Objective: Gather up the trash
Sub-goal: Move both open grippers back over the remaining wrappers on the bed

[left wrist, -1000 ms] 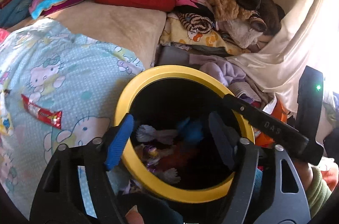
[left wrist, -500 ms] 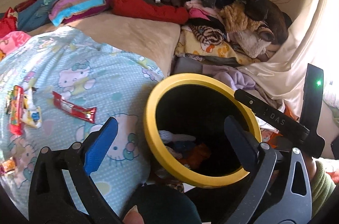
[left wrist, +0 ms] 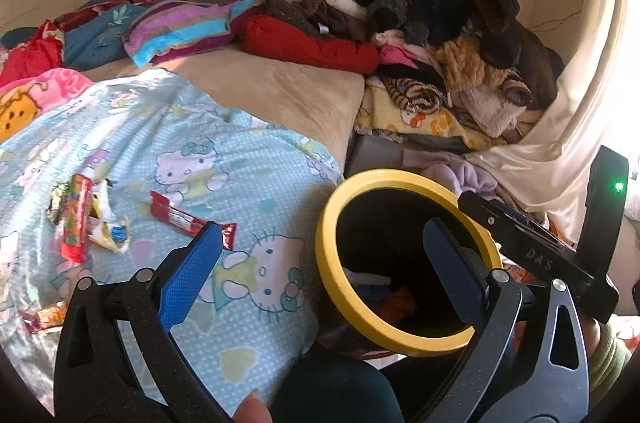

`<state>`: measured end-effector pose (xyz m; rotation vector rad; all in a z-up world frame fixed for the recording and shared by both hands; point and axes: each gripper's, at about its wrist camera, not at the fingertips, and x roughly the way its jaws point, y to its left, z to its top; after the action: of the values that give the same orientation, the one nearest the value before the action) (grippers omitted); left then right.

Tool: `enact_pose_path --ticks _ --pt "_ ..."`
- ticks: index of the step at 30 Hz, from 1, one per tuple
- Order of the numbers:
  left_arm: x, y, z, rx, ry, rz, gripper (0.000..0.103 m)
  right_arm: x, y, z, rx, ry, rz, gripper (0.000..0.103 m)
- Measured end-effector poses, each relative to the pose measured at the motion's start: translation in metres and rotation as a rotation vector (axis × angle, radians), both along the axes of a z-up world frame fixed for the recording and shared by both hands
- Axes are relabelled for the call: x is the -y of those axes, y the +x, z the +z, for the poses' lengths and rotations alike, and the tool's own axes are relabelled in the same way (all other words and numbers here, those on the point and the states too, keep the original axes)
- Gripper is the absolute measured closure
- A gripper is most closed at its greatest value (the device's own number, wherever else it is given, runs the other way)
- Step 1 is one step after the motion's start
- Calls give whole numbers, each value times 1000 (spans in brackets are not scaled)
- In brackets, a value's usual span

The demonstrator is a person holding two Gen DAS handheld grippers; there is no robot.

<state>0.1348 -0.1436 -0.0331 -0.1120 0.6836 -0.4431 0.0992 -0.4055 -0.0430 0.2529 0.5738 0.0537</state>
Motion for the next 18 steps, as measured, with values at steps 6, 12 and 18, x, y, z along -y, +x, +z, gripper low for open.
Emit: enact_pose_path --ticks 6,12,18 --pt "-14 1 6 12 -9 36 11 -23 -3 7 16 -8 54 23" --pt "-33 1 10 26 -15 74 11 -39 -7 11 25 10 92 23" --pt "-48 1 14 38 -23 105 11 -61 -9 13 30 10 143 23"
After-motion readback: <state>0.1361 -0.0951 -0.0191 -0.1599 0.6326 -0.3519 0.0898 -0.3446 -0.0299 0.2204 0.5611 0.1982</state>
